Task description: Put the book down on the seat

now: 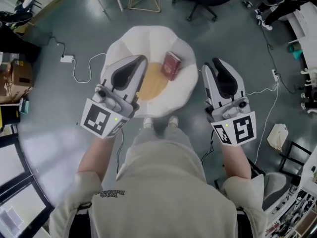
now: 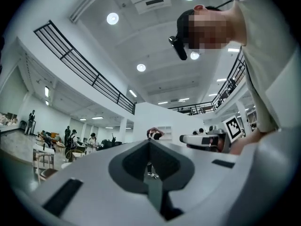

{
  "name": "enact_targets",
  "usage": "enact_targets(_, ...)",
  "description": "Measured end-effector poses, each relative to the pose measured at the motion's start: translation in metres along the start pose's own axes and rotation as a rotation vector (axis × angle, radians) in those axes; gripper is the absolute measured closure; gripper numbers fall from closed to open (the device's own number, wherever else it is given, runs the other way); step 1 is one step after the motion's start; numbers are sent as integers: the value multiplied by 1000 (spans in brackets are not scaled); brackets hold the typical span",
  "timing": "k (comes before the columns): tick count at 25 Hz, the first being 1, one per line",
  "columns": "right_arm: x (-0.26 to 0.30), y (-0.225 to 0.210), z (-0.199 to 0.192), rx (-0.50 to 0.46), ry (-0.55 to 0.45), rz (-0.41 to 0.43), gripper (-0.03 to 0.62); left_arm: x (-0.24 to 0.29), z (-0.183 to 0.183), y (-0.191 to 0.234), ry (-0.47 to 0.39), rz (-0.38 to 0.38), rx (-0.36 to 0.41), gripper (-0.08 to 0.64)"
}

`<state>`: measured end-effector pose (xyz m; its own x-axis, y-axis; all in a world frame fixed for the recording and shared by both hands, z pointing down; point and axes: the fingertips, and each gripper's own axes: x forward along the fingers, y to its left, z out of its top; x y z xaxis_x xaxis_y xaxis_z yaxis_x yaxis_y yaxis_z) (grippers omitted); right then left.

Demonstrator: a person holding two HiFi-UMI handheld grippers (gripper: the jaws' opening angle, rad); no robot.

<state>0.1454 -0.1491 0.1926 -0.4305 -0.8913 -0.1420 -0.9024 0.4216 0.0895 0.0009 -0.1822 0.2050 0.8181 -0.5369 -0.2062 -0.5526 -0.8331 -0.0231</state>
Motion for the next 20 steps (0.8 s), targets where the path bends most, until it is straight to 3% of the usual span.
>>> enact_targets(7, -28, 13, 59, 83, -76, -48, 531, -9, 40, -29, -36, -12, 17, 551)
enact_targets(12, -49, 28, 90, 92, -107, -25, 538, -18, 46, -50, 33, -18, 64, 551)
enact_targets(17, -63, 41, 86, 26, -72, -10, 558, -26, 35, -67, 57, -56, -6, 551)
enact_targets(20, -69, 45, 68, 68, -15, 20, 573, -29, 18, -74, 108, -52, -21, 551)
